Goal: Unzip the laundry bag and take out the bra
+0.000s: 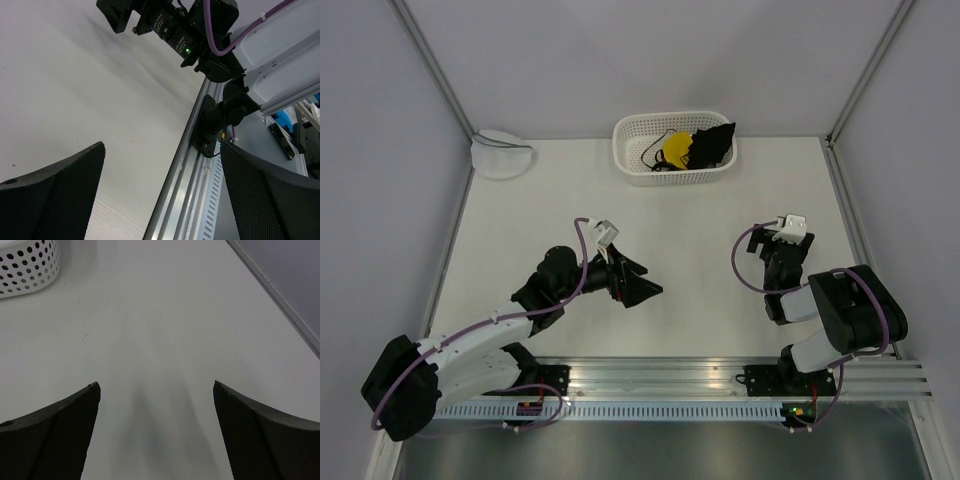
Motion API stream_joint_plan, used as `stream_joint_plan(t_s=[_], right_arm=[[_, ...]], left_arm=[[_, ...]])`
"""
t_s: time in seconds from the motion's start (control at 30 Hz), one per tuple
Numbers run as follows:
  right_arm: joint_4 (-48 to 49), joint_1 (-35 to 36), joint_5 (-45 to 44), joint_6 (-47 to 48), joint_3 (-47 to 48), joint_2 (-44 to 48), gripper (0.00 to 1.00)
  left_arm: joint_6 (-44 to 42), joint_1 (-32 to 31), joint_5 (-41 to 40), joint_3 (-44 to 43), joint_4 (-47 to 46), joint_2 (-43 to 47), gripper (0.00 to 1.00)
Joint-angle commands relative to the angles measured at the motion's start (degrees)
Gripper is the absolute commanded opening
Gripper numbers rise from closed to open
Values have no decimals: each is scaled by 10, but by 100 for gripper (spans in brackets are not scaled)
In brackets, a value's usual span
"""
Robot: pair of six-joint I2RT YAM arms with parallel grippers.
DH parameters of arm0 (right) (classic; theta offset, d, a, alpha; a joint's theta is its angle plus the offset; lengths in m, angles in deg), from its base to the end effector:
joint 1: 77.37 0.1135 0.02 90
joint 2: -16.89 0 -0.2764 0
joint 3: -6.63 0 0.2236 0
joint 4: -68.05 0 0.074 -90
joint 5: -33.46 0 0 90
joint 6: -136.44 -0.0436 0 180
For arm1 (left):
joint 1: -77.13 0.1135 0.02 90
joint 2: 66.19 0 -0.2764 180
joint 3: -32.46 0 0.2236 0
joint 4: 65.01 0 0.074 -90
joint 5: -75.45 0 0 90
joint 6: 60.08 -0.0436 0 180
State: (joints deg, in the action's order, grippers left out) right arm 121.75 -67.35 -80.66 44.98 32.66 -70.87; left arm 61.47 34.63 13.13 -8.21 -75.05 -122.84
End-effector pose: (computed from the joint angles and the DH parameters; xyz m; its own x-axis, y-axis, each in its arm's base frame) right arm 0.2274 0.0221 0.1769 -0.1314 0.0004 -0.9913 0.2431 0.9695 -0.0318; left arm 0.1301 -0.1467 0.2712 -0.5563 -0.1187 -0.8225 0.7602 0.3270 -0.5614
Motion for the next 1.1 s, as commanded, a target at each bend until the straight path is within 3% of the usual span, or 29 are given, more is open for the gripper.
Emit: stream_joint_plan(t_s=[0.0,0.3,0.57,0.8,1.07], right_arm=[[33,-3,13,-5,11,0,98],[41,-3,12,-5,10,1,98],[41,-3,13,-5,11,-1,98],[41,-3,13,-5,11,0,98],[41,-3,13,-5,10,0,98]], left_arm=[[-17,-2,28,-19,-39,-3,100],[35,-3,13,-70,-106,-100,100],[94,-18,16,-162,-149,-293,99],[86,-53,-32,-209,-83,-293,100],[65,-67,-76,-178,-66,-247,100]])
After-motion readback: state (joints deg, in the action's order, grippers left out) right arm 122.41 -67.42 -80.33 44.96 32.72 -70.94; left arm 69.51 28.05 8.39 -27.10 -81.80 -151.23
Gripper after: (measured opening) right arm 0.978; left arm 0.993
